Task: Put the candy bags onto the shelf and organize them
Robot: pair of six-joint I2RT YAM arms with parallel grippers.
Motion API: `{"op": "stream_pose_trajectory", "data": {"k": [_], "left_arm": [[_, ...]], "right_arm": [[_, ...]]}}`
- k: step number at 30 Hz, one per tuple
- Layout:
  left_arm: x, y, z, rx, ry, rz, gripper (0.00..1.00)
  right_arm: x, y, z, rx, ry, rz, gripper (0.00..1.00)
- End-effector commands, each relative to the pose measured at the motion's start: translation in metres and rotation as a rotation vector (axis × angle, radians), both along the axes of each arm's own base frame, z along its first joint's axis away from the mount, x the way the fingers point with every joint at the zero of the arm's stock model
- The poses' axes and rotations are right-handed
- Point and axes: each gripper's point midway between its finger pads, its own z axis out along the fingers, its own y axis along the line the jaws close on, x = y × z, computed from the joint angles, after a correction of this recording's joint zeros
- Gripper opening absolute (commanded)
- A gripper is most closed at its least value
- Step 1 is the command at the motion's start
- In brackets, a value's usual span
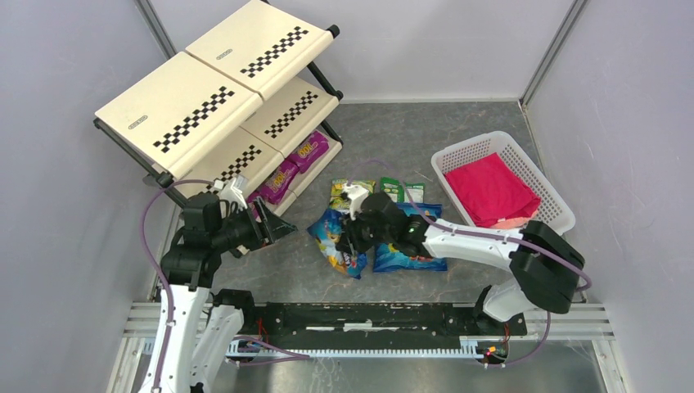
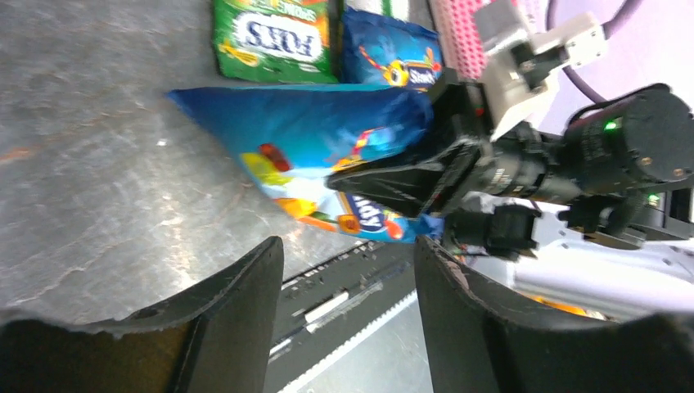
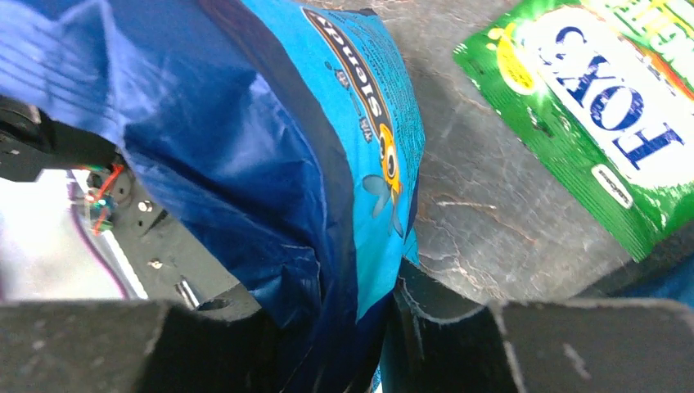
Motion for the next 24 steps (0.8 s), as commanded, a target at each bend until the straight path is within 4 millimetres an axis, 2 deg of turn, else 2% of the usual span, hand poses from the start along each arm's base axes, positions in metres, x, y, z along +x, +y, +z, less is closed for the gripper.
{"op": "stream_pose_trajectory", "data": {"k": [1,5,8,11,14,19,24], "left_arm": [[0.007,0.024,0.005,0.161,-0.122,0.064,0.68],[0.006,0.032,-0.002,0.210,-0.150,0.084,0.70],[0.005,0.032,-0.004,0.210,-0.183,0.076,0.71],[0.005,0.033,-0.005,0.217,-0.219,0.078,0.72],[0.003,0.032,-0.002,0.216,-0.248,0.072,0.72],[0.002,0.034,-0.002,0.219,-0.260,0.081,0.74],[0.003,0.036,-0.008,0.223,-0.242,0.094,0.74]], "right_arm": [[0.011,0.007,0.074,0.359,0.018,-0.009,0.27],[0.036,-0.016,0.112,0.528,0.028,-0.085,0.27],[0.061,-0.032,0.148,0.657,0.014,-0.145,0.27],[0.084,-0.037,0.190,0.796,0.017,-0.164,0.27],[0.103,-0.034,0.234,0.941,0.022,-0.158,0.26],[0.133,-0.024,0.288,1.180,0.070,-0.177,0.26],[0.169,-0.007,0.305,1.285,0.135,-0.212,0.26]]}}
